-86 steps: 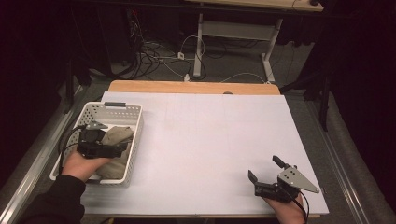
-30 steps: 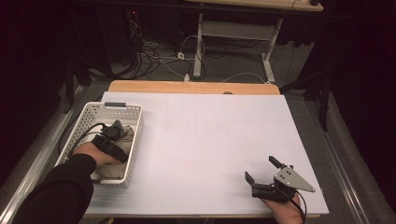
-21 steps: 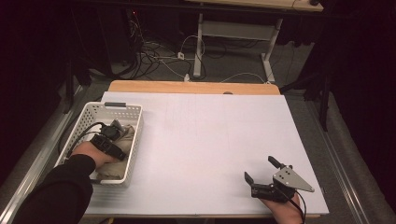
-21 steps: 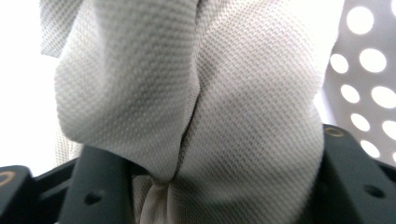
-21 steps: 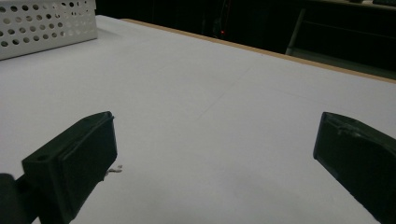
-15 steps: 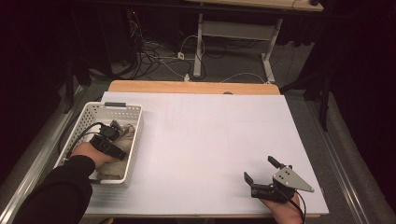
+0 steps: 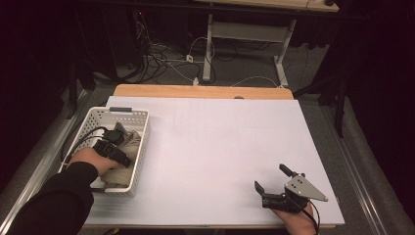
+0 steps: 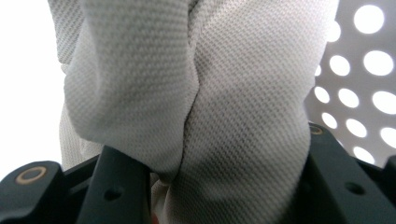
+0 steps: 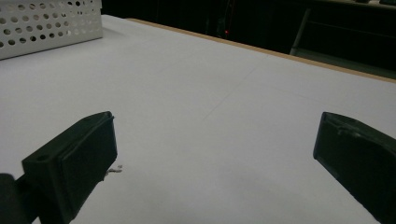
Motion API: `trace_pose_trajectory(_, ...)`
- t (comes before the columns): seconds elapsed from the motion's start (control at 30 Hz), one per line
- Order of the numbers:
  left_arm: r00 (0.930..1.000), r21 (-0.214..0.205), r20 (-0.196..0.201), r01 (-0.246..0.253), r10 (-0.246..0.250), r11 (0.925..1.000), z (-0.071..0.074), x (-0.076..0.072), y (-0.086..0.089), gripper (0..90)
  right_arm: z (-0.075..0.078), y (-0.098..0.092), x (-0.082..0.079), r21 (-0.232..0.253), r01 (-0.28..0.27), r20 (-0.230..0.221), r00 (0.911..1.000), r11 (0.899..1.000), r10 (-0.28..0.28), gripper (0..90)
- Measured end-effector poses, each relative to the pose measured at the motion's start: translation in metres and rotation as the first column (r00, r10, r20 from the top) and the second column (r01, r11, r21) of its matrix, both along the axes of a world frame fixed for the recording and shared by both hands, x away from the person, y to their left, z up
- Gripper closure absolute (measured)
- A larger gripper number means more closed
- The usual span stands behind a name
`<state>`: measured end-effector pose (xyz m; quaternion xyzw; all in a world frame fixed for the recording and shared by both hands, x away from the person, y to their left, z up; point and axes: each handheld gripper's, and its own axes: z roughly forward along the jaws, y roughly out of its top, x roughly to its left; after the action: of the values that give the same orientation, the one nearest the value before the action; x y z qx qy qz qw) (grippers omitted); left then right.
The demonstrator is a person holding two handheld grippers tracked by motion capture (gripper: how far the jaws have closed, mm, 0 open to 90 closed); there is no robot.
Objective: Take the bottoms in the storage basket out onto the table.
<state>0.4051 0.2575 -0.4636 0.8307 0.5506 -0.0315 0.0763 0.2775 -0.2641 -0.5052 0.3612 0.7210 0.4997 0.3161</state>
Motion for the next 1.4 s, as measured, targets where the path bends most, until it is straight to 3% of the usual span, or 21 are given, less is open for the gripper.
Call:
trace_pose_trajectory(0.27, 0.999, 0.027, -0.037, -0.025, 0.026, 0.9993, 0.013, -0.005, -0.001, 54.2, 0.0, 0.0, -0.001, 0.005, -0.005, 0.003, 1.0, 1.0, 0.005, 0.4)
trace_pose_trajectory(0.4, 0.9983, 0.063, -0.053, -0.02, 0.023, 0.9978, 0.03, -0.007, 0.0, 54.2, 0.0, 0.0, -0.002, 0.011, -0.004, 0.002, 1.0, 1.0, 0.004, 0.4)
trace_pose_trajectory(0.53, 0.9992, 0.052, -0.037, -0.016, 0.018, 0.9985, 0.045, -0.01, -0.001, 54.4, 0.001, 0.0, -0.002, 0.011, -0.006, 0.003, 1.0, 1.0, 0.006, 0.4)
trace_pose_trajectory(0.63, 0.9987, 0.057, -0.049, -0.009, 0.012, 0.9983, 0.052, -0.012, -0.004, 54.4, 0.001, 0.0, -0.003, 0.015, -0.005, 0.002, 1.0, 1.0, 0.005, 0.4)
trace_pose_trajectory(0.8, 0.9973, 0.078, -0.074, 0.004, 0.002, 0.9969, 0.062, -0.013, -0.005, 54.3, 0.001, 0.001, -0.002, 0.014, -0.008, 0.003, 1.0, 1.0, 0.008, 0.4)
trace_pose_trajectory(1.4, 0.9977, 0.072, -0.068, 0.013, -0.008, 0.9973, 0.093, -0.012, -0.017, 54.3, -0.001, 0.001, -0.002, 0.015, -0.01, -0.004, 0.9999, 1.0, 0.01, 0.4)
